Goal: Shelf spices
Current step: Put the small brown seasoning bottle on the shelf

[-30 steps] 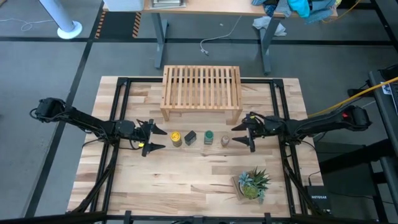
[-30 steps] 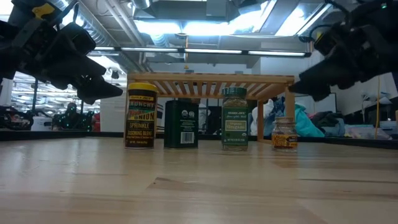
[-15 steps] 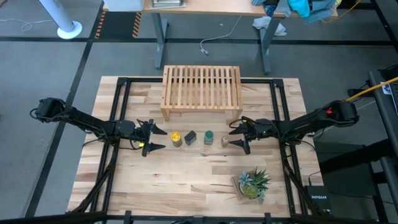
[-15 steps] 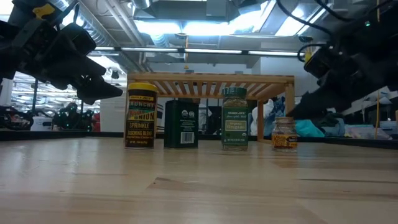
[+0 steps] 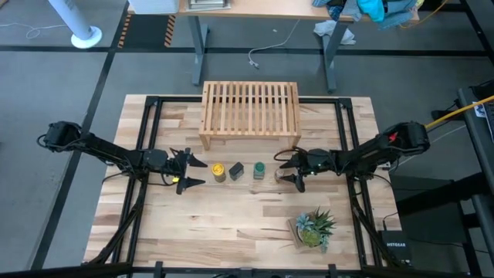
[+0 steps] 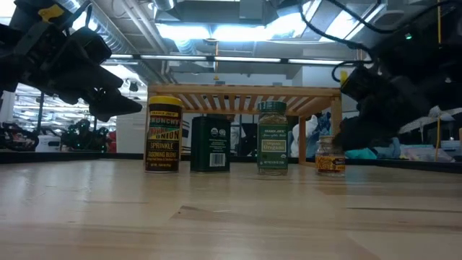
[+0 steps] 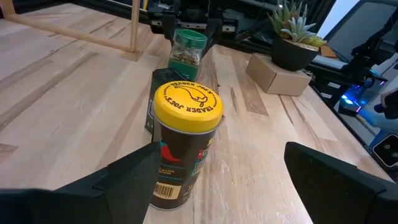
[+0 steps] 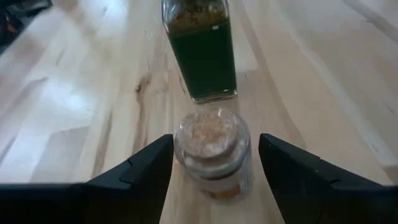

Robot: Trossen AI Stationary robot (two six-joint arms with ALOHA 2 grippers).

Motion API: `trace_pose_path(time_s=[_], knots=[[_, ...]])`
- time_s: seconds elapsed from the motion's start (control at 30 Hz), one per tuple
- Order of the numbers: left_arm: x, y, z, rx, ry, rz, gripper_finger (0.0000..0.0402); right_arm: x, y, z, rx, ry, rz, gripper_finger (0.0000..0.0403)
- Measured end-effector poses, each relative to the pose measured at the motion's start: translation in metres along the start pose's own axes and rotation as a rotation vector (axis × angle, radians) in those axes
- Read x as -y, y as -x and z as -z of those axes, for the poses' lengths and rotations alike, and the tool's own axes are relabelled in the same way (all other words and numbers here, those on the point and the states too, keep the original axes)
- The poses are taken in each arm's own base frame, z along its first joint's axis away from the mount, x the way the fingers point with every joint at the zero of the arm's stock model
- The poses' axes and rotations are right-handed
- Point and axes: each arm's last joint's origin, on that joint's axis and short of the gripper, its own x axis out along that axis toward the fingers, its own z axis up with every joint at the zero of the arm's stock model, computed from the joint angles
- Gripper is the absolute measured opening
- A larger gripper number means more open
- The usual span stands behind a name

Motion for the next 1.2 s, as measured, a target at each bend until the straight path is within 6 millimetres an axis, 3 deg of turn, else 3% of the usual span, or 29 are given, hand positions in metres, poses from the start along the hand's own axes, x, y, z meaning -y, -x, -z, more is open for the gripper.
trace_pose_path(time_s=[0.47, 0.73, 1.2], knots=[[-0.001, 0.0, 0.002, -0.025, 0.008, -0.008, 0.0333, 0.0, -0.045, 0.0, -0.135, 0.002, -0.089, 0.0243], [-0.001, 0.0, 0.002, -0.023, 0.025, -0.007, 0.0333, 0.0, -0.046, -0.001, -0.116, 0.013, -0.093, 0.0196], [-0.001, 0.0, 0.002, -0.023, 0.04, -0.007, 0.0333, -0.002, -0.046, -0.008, -0.05, 0.002, -0.146, 0.0195]])
